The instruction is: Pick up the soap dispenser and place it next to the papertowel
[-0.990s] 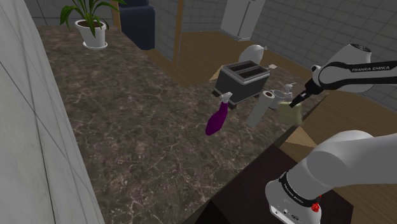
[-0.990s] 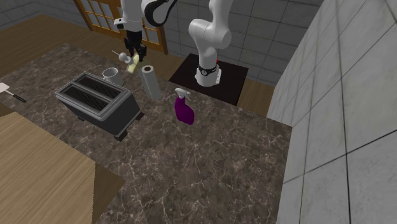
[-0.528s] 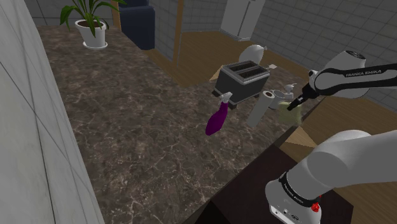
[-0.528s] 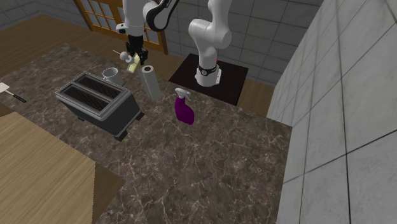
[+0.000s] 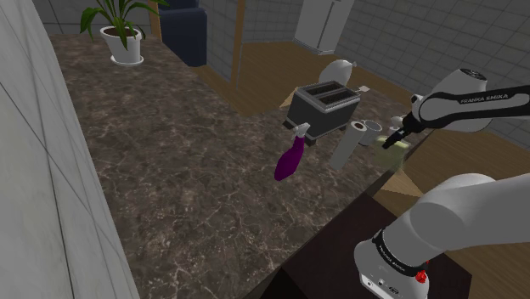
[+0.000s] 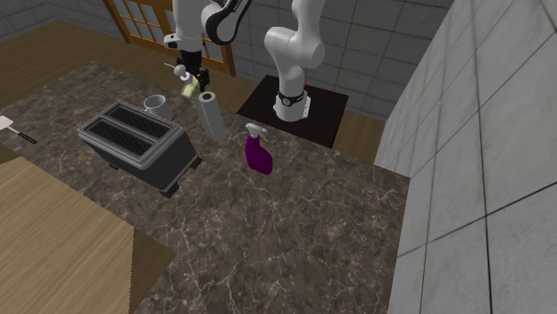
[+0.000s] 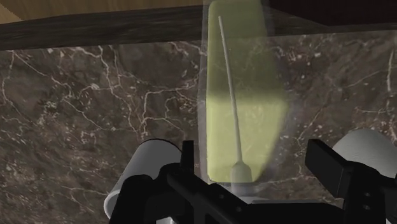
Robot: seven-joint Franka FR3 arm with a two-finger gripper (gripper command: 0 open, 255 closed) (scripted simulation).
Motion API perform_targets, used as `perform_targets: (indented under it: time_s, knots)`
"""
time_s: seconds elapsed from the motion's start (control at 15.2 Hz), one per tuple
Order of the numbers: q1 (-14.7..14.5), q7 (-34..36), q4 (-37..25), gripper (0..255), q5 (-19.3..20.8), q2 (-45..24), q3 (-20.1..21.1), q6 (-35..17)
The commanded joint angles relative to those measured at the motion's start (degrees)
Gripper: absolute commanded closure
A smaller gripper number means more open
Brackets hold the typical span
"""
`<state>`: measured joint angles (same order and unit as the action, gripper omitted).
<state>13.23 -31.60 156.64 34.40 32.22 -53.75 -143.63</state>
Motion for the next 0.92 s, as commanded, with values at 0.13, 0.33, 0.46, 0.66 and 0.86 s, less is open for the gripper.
perform_targets:
  time_s: [0.13,0.33,0.46,0.66,0.86]
  knots:
    - [-0.17,-0.11,-0.13,0,-0.10,-0.19,-0.18,-0.05]
    - [2.93,0.09,-1.45,0,-0.59,6.58,4.93,8.42]
    - [3.53,0.03,-1.92,0,-0.96,8.09,6.15,10.51]
    - [3.53,0.02,-1.92,0,-0.96,8.09,6.16,10.51]
    - [3.53,0.02,-1.92,0,-0.96,8.09,6.16,10.51]
